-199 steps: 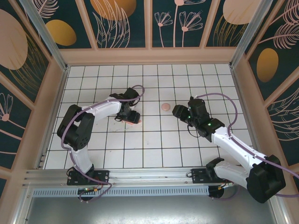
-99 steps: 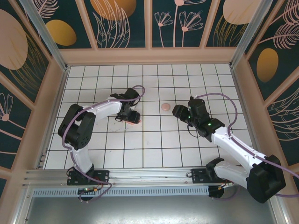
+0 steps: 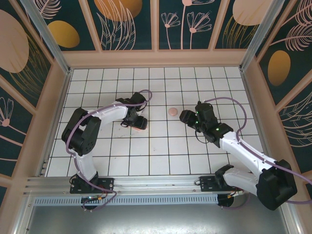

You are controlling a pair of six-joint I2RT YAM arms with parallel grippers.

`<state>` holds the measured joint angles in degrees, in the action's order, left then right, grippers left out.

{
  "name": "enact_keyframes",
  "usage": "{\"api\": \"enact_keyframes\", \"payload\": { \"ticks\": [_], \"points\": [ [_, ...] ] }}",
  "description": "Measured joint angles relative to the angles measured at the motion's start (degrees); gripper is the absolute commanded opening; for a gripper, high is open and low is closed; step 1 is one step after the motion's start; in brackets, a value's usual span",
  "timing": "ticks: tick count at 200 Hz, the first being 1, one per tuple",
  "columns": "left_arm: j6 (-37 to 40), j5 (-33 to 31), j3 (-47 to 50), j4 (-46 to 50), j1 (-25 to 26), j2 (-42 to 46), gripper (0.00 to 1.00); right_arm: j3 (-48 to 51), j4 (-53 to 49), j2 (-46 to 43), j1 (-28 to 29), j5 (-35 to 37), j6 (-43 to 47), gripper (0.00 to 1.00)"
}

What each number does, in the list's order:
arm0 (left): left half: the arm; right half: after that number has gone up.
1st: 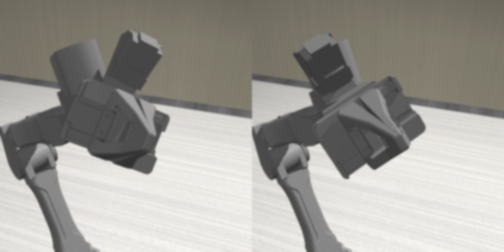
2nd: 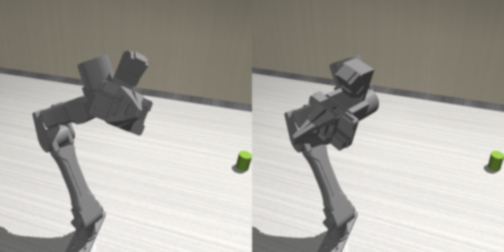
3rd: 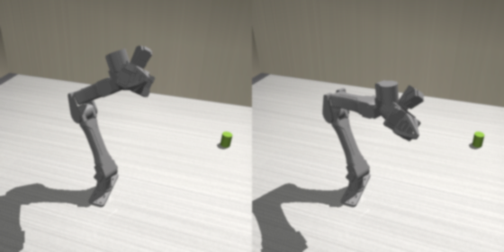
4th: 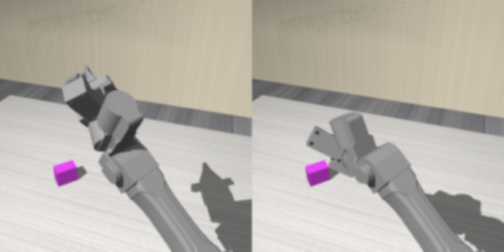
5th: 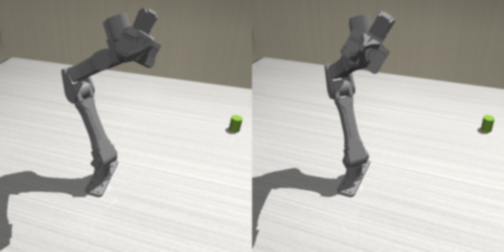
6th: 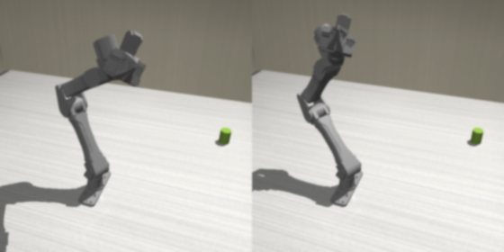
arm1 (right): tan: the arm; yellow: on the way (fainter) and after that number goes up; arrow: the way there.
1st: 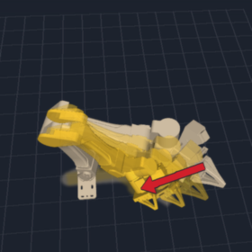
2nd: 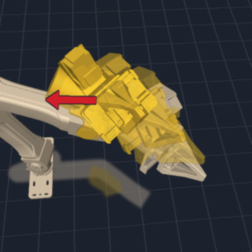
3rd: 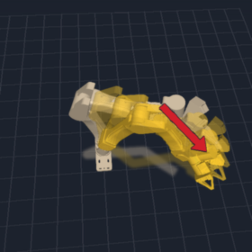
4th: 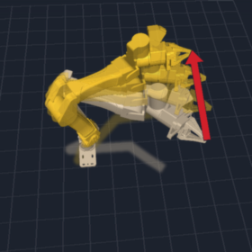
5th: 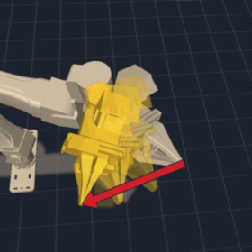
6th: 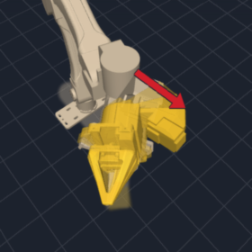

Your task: Insert the wireless bluetooth earbuds into the charging case

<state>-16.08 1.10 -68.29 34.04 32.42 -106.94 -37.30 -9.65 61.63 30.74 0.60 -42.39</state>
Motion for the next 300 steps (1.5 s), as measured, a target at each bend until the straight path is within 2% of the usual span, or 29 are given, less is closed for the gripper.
{"api": "enact_keyframes", "payload": {
  "ticks": [52, 102, 145, 161, 190, 227, 300],
  "points": [
    [0.2, -0.9, 0.4, 0.0, 0.3, -0.8, 0.67, 0.0, 0.2, 0.0, 0.0, 0.0, 0.0, 0.56],
    [0.9, -1.7, 0.3, 0.0, 0.5, -0.9, 0.52, 0.0, 0.2, 0.0, 0.0, 0.0, 0.0, 0.55],
    [1.1, -2.0, 0.4, -0.1, 0.5, -0.4, 0.48, 0.0, 0.3, 0.0, 0.0, -0.7, 0.2, 0.55],
    [1.3, -2.4, 1.1, -0.4, 0.5, 0.6, 0.44, 0.0, 1.0, 0.0, 0.0, -2.1, 0.7, 0.54],
    [3.4, -2.7, 3.3, -2.4, 0.6, 5.8, 0.38, 0.0, 4.7, 0.0, 0.0, -5.5, 1.7, 0.54],
    [8.7, -1.0, 8.3, -9.2, 1.6, 15.5, 0.37, -0.1, 8.8, 0.1, 0.0, -10.1, 2.3, 0.54],
    [17.1, 10.5, 24.8, -31.5, 3.0, 34.0, 0.34, -4.2, 14.2, 5.1, 2.1, -22.8, 4.5, 0.53]
  ]
}}
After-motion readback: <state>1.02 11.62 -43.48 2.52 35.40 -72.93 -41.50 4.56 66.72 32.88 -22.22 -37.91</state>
